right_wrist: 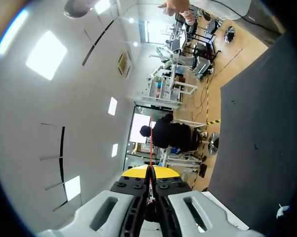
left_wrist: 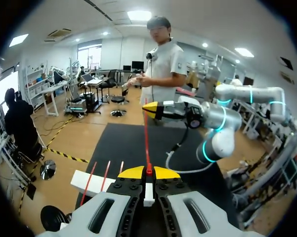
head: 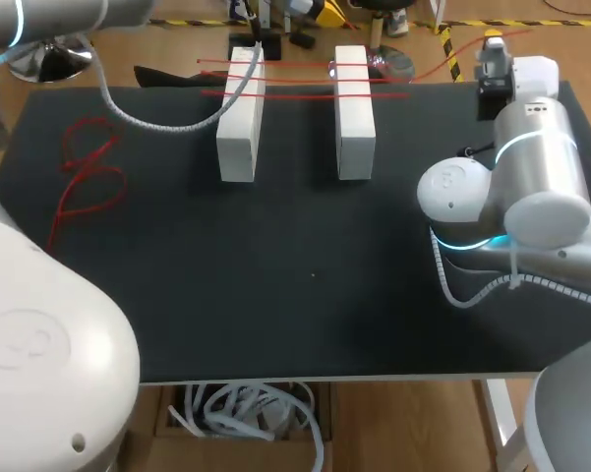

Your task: Grab the tape and strap the tape.

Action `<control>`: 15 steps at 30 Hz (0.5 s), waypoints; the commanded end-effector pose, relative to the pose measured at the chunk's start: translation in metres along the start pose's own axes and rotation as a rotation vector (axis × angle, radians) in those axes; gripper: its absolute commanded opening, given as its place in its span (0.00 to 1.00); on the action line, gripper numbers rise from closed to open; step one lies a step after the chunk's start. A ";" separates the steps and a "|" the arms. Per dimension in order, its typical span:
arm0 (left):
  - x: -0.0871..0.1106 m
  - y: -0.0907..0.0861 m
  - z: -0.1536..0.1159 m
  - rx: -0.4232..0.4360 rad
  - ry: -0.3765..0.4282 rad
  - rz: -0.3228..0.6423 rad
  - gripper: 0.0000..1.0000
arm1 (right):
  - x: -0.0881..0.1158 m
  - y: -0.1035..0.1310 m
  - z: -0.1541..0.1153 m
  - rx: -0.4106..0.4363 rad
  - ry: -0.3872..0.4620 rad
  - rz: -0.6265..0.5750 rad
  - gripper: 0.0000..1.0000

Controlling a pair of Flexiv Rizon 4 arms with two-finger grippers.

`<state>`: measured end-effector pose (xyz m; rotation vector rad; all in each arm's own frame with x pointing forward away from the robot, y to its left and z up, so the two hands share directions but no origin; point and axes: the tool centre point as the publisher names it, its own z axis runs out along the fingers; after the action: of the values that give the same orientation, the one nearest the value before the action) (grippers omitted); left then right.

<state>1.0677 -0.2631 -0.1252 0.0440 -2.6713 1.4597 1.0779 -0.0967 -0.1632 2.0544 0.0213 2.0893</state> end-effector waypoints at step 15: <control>-0.004 -0.018 0.021 -0.205 0.058 0.078 0.00 | 0.001 0.000 0.000 0.000 -0.004 -0.001 0.00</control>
<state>1.0600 -0.2814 -0.1227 -0.0931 -2.7691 1.2870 1.0779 -0.0967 -0.1632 2.0543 0.0213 2.0892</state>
